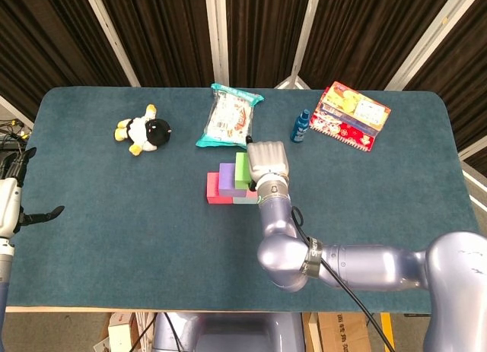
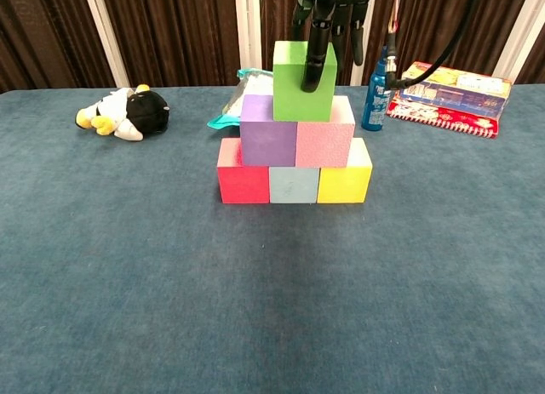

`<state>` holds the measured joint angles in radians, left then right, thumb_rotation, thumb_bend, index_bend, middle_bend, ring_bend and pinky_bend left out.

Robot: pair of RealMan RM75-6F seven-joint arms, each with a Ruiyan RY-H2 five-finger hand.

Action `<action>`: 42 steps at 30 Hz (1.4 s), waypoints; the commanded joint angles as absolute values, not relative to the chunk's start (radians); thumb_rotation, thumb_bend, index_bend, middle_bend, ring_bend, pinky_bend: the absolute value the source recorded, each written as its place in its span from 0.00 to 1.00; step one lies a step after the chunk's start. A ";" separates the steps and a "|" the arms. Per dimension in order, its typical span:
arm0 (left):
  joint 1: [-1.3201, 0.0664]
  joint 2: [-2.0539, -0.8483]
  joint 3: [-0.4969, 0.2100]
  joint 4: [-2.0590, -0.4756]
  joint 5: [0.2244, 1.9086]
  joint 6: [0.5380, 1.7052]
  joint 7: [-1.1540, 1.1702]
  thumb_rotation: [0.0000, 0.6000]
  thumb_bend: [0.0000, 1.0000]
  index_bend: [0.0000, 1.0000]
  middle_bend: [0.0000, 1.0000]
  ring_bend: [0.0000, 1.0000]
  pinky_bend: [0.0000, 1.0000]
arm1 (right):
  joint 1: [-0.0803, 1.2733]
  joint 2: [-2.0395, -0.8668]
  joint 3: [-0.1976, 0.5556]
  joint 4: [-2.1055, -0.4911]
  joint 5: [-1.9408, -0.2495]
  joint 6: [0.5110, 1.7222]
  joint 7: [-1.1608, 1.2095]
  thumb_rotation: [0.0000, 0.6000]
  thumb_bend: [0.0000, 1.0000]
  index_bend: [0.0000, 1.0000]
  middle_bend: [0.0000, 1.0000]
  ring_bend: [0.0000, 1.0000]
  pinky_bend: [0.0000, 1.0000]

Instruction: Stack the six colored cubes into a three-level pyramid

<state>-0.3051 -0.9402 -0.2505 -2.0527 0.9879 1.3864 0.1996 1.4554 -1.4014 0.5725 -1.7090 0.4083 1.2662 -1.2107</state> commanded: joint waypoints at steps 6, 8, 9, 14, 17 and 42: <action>-0.305 -0.940 -0.251 -2.053 0.988 1.387 0.199 1.00 0.14 0.01 0.08 0.01 0.04 | 1.449 -1.407 0.568 -1.719 0.368 1.274 -1.196 1.00 0.26 0.00 0.16 0.23 0.39; -0.305 -0.940 -0.251 -2.053 0.989 1.387 0.199 1.00 0.14 0.01 0.08 0.01 0.04 | 1.448 -1.409 0.569 -1.721 0.365 1.275 -1.191 1.00 0.26 0.00 0.13 0.21 0.39; -0.305 -0.940 -0.251 -2.053 0.989 1.388 0.199 1.00 0.14 0.01 0.08 0.01 0.04 | 1.447 -1.410 0.570 -1.721 0.363 1.276 -1.190 1.00 0.26 0.00 0.12 0.20 0.38; -0.305 -0.939 -0.252 -2.053 0.989 1.390 0.198 1.00 0.14 0.01 0.08 0.01 0.04 | 1.445 -1.409 0.574 -1.732 0.359 1.280 -1.185 1.00 0.26 0.00 0.02 0.08 0.32; -0.305 -0.940 -0.251 -2.052 0.988 1.390 0.198 1.00 0.14 0.01 0.08 0.01 0.04 | 1.443 -1.403 0.576 -1.747 0.352 1.284 -1.185 1.00 0.26 0.00 0.00 0.02 0.26; -0.299 -0.940 -0.248 -2.053 1.003 1.411 0.213 1.00 0.14 0.01 0.08 0.01 0.04 | 1.269 -1.065 0.528 -2.072 0.234 1.346 -1.181 1.00 0.26 0.00 0.00 0.00 0.17</action>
<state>-0.2996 -0.9394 -0.2486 -2.0533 1.0027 1.4106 0.2120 1.3221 -1.1273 0.5538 -2.0220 0.2645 1.3426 -1.1871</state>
